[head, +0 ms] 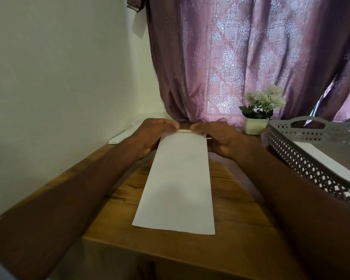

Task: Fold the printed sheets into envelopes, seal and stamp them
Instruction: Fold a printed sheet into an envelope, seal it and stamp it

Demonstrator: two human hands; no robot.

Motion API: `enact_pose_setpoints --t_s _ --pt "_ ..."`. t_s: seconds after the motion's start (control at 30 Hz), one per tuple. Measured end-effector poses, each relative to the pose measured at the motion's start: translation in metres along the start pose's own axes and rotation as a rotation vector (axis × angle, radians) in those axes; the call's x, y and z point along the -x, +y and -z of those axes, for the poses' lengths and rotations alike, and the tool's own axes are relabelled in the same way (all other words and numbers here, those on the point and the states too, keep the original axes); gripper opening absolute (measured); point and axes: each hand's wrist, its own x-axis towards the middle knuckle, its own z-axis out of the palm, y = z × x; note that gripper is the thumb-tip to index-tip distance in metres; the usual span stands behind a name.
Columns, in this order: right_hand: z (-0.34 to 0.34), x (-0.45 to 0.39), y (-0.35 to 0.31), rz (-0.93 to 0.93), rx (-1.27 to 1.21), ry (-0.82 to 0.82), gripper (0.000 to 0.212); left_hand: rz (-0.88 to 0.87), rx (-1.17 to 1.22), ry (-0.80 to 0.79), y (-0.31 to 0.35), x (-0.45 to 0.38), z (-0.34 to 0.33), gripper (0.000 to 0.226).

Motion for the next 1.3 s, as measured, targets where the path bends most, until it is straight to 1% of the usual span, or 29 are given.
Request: enact_pose_setpoints --t_s 0.1,0.2,0.27,0.37,0.4,0.43,0.5,0.53,0.6,0.7,0.73,0.8,0.9,1.03,1.13,1.17,1.23,1.3 --pt "-0.004 -0.003 0.002 0.027 -0.015 0.006 0.027 0.062 -0.007 0.041 -0.001 0.000 0.001 0.030" --pt "0.000 -0.005 0.000 0.041 -0.018 0.006 0.021 0.125 0.030 0.061 0.003 0.000 0.005 0.032" --pt "0.003 -0.005 -0.001 0.041 -0.045 0.010 0.021 0.136 0.056 0.088 0.005 0.000 0.008 0.030" --pt "0.007 -0.006 -0.002 0.032 -0.081 0.021 0.026 0.152 0.134 0.157 0.008 -0.001 0.012 0.017" --pt "0.007 -0.006 -0.002 0.028 -0.093 0.023 0.028 0.161 0.155 0.151 0.008 0.000 0.013 0.019" --pt "0.007 -0.005 -0.002 0.025 -0.107 0.019 0.030 0.170 0.157 0.118 0.009 0.001 0.012 0.026" --pt "0.003 -0.005 -0.001 0.038 -0.121 -0.004 0.028 0.173 0.104 0.021 0.009 0.004 0.009 0.044" --pt "0.001 -0.005 0.000 0.048 -0.115 -0.014 0.025 0.167 0.080 -0.021 0.009 0.006 0.007 0.047" --pt "-0.004 -0.004 0.000 0.057 -0.099 -0.028 0.022 0.159 0.089 -0.058 0.007 0.009 0.004 0.038" --pt "-0.005 -0.002 -0.001 0.056 -0.082 -0.031 0.021 0.140 0.084 -0.001 0.008 0.009 0.005 0.024" --pt "-0.003 -0.002 -0.002 0.052 -0.081 -0.028 0.020 0.128 0.087 0.027 0.009 0.008 0.007 0.024" --pt "0.004 -0.004 -0.004 0.037 -0.103 -0.018 0.020 0.106 0.091 0.065 0.010 0.006 0.010 0.031" --pt "0.012 -0.005 -0.006 0.025 -0.122 0.006 0.020 0.099 0.080 0.087 0.010 0.005 0.011 0.040" --pt "0.014 -0.004 -0.006 0.037 -0.119 0.047 0.016 0.090 0.067 0.119 0.008 0.003 0.011 0.038" --pt "0.016 -0.006 -0.007 0.064 -0.137 0.132 0.007 0.081 0.077 0.150 0.009 0.001 0.014 0.035" --pt "0.016 -0.006 -0.006 0.063 -0.142 0.132 0.005 0.078 0.079 0.151 0.010 0.001 0.014 0.036" --pt "0.011 -0.004 -0.004 0.050 -0.135 0.067 0.017 0.073 0.072 0.139 0.009 0.002 0.012 0.039" --pt "0.001 0.000 -0.001 0.041 -0.093 0.000 0.029 0.067 0.073 0.122 0.007 0.003 0.008 0.034"
